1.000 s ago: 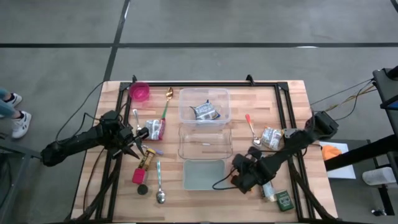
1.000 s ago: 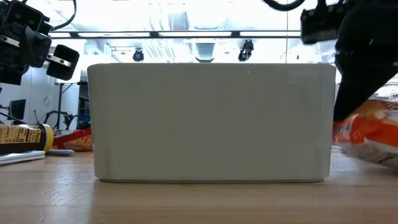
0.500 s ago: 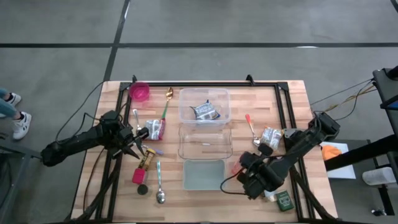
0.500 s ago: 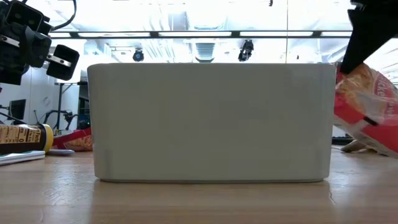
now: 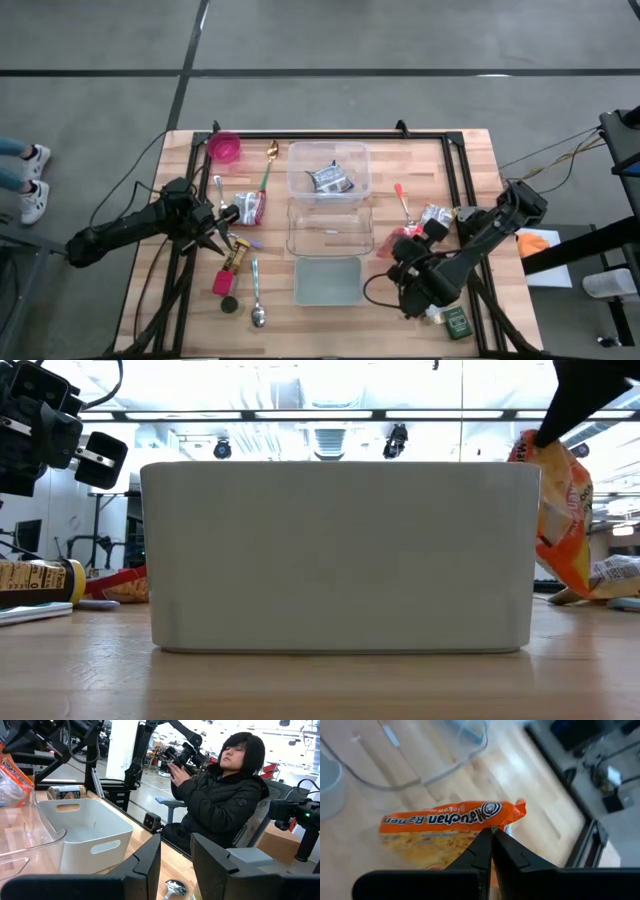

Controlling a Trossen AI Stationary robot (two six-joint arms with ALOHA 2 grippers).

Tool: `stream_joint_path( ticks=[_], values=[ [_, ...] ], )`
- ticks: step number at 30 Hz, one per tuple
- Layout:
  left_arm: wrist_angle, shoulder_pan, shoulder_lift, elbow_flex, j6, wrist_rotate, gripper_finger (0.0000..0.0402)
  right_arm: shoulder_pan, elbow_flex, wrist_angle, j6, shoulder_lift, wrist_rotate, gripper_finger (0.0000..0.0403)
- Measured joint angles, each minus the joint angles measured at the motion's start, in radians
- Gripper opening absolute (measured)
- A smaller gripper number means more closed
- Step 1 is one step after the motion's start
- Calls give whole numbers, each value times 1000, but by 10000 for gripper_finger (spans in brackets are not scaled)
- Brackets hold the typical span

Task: Pick & Place Food Item
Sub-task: Put the orange noodle pack into the white bin

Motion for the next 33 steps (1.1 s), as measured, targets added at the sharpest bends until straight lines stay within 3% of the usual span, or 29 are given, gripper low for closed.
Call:
stream_joint_path(
  ticks=[10, 21, 28, 33],
  values=[
    [0, 0, 0, 0, 0, 0, 111, -19, -3, 0, -78, -67, 210, 11],
    [0, 0, 0, 0, 0, 0, 111, -49, -3, 2, -214, -234, 448, 11],
    [0, 0, 0, 0, 0, 0, 111, -163, -3, 47, -337, -303, 544, 11],
    [0, 0, 0, 0, 0, 0, 111, -302, -3, 191, -518, -318, 558, 11]
  ],
)
